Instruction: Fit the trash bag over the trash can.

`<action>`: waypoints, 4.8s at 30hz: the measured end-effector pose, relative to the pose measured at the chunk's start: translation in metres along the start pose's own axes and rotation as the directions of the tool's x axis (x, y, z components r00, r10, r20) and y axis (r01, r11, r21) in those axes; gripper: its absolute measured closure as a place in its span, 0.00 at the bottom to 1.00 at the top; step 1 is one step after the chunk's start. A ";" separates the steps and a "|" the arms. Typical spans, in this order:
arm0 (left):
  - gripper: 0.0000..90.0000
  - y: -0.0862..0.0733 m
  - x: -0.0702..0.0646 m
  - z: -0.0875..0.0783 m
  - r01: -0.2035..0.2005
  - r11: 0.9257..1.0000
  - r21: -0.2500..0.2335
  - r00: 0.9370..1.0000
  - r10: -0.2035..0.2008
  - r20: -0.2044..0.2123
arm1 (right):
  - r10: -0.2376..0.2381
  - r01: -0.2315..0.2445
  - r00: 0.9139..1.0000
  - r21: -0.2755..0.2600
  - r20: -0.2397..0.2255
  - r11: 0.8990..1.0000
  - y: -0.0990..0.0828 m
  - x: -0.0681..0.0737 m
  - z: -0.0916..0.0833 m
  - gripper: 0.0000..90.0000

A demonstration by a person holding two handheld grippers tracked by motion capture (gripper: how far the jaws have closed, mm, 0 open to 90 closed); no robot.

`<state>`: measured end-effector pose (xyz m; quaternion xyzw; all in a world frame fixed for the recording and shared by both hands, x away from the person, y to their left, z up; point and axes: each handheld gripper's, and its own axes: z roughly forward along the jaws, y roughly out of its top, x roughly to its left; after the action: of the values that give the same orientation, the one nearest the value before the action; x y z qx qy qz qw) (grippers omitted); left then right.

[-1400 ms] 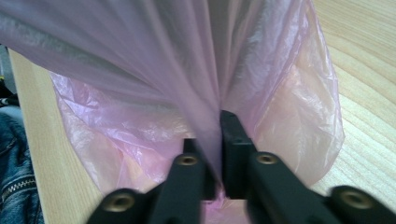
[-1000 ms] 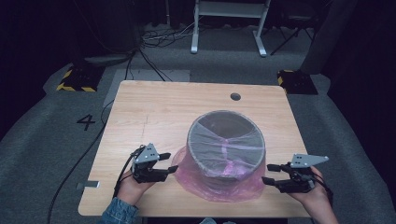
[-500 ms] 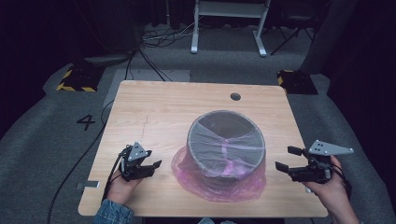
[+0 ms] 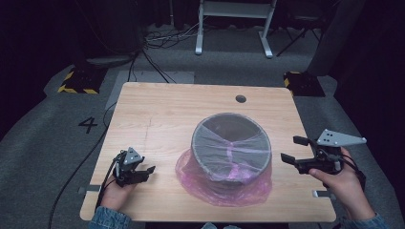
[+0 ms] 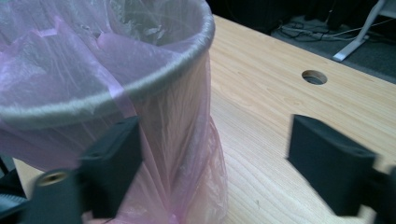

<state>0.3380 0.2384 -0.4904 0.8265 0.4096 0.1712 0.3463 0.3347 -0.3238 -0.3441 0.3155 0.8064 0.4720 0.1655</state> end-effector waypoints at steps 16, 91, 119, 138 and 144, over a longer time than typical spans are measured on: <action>0.41 -0.007 0.005 0.007 -0.002 1.000 0.000 1.000 0.002 0.004 | -0.056 0.057 0.993 0.008 -0.101 0.998 0.060 0.008 0.025 0.50; 0.36 -0.010 0.007 0.009 0.003 1.000 -0.029 1.000 -0.003 -0.001 | -0.263 0.388 0.906 0.399 -0.333 0.831 0.079 0.089 0.218 0.31; 0.36 -0.010 0.007 0.009 0.004 1.000 -0.029 1.000 -0.004 0.000 | -0.209 0.291 0.914 0.204 -0.347 0.935 0.119 0.087 0.161 0.43; 0.35 -0.010 0.007 0.009 0.007 1.000 -0.031 1.000 -0.007 -0.003 | -0.244 0.400 0.850 0.269 -0.468 0.876 0.102 0.126 0.173 0.63; 0.35 -0.010 0.007 0.009 0.008 0.999 -0.031 1.000 -0.008 -0.004 | -0.282 0.466 0.829 0.316 -0.484 0.826 0.089 0.135 0.184 1.00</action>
<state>0.3417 0.2440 -0.5040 0.8190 0.4109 0.1777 0.3589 0.3699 -0.0813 -0.3546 0.0672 0.9516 0.2998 0.0088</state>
